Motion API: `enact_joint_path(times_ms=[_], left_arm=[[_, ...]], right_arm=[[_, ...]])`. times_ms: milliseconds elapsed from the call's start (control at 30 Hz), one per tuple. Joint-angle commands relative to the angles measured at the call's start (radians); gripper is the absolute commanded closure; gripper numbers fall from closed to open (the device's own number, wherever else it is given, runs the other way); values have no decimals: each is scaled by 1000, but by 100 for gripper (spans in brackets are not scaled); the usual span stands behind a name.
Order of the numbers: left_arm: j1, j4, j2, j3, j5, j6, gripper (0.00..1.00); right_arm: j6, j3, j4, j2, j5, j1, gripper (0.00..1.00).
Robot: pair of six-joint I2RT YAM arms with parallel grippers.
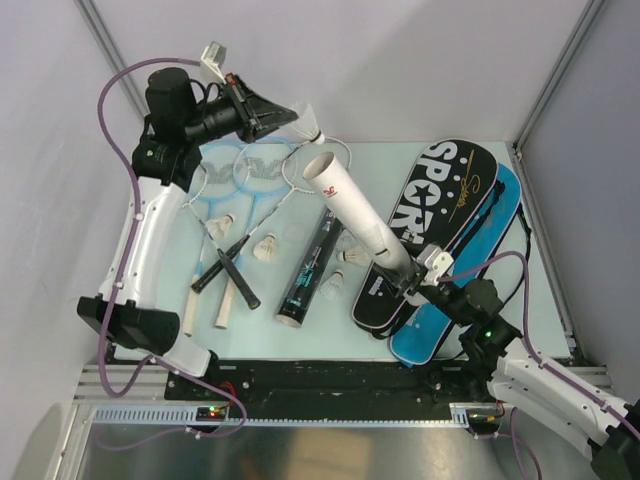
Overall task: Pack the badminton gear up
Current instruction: Place the shuttlecock at the shuttle tube.
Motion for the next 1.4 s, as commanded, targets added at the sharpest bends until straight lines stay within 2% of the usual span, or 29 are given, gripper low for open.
enact_joint_path(times_ms=[0,267,433,667,1000,1233,1367], left_arm=[[-45,121,-80,-37,132,-129,100],[-91,232,-195,-201,126,-229,100],[-149,276,-242,-267,116,-253,100],[-165,434,-281,-346,124,-366,100],[-181,449,-288,-382,153,-348,100],[-184,450,-308,-335,149,-322,100],[-197,434,-316,-376,148,-285,100]], right_arm=[[-39,-12,121,-36,-19,5,59],[13,-91,231,-125,-6,10,60],[9,-101,206,-169,-3,13,60],[0,-97,174,-189,2,13,61],[-16,-92,129,-200,-31,14,61],[-23,-94,115,-201,-42,14,61],[-22,-93,126,-191,-47,15,61]])
